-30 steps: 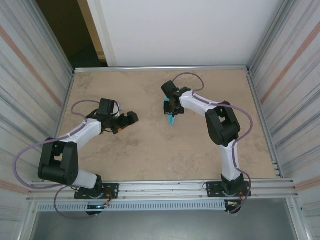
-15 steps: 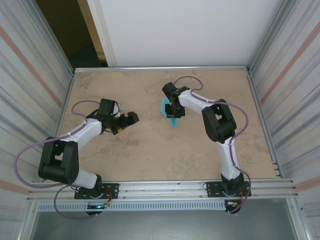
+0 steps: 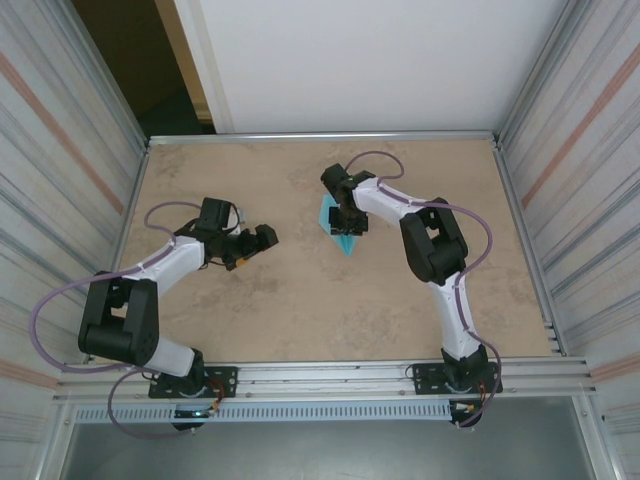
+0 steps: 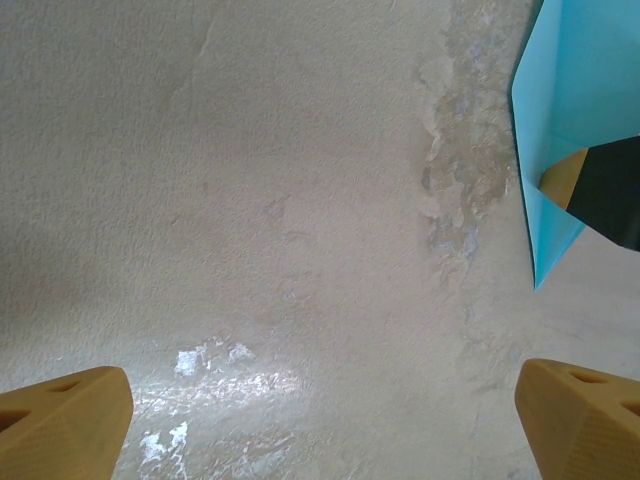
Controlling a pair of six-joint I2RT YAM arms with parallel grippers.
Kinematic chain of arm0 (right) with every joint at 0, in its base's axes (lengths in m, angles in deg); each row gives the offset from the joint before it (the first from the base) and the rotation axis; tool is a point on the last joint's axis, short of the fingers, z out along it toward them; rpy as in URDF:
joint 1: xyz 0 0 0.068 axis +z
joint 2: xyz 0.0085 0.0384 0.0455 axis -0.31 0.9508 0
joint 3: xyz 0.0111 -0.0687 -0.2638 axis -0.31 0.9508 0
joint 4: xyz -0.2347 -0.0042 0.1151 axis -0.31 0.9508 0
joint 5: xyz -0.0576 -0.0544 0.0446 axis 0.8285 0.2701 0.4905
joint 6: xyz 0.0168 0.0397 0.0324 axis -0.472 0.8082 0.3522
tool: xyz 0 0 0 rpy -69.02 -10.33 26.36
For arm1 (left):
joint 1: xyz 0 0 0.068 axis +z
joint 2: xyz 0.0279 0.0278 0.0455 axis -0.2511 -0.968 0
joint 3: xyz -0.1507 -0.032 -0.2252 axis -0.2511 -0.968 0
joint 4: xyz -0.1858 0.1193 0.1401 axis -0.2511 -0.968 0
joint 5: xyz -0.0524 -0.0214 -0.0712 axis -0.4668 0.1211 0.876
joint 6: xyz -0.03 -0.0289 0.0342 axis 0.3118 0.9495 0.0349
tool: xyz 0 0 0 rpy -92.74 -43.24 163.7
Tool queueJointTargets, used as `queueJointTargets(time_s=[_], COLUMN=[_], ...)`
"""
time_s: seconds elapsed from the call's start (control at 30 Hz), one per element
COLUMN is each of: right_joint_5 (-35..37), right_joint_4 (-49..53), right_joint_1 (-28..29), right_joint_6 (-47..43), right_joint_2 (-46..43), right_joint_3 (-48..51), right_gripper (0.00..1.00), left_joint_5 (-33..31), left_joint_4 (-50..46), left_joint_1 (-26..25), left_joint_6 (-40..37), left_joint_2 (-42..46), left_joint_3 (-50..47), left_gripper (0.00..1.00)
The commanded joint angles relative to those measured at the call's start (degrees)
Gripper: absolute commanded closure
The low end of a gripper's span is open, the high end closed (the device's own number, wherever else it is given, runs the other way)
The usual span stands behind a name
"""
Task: Fold a paper plane with a square sheet of paper (pick it up from the middle)
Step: Move the paper plane to the top-center of the table.
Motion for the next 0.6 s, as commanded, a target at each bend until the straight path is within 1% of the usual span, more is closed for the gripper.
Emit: queueJointTargets(time_s=[0.0, 0.17, 0.43, 0.57], right_joint_5=[3.19, 1.85, 3.38, 3.72], right_joint_4=[1.29, 0.55, 1.25, 2.23], right_joint_1=[-0.96, -1.7, -2.36, -2.32], right_joint_6=[2.29, 0.84, 1.62, 1.94], right_joint_2=[5.58, 7.66, 10.29, 10.26], right_joint_3=[-0.05, -2.05, -4.82, -6.04], right_gripper=[0.6, 0.55, 0.55, 0.55], left_joint_5=[0.79, 0.71, 0.64, 0.38], left_joint_4=[-1.05, -1.13, -1.39, -1.65], left_joint_1=[0.36, 0.34, 0.34, 0.34], left_joint_6=[-1.35, -1.35, -1.5, -1.62], left_joint_2=[-0.24, -0.12, -0.04, 0.53], left_joint_3=[0.73, 0.89, 0.98, 1.46], left_gripper=[0.01, 0.01, 0.01, 0.01])
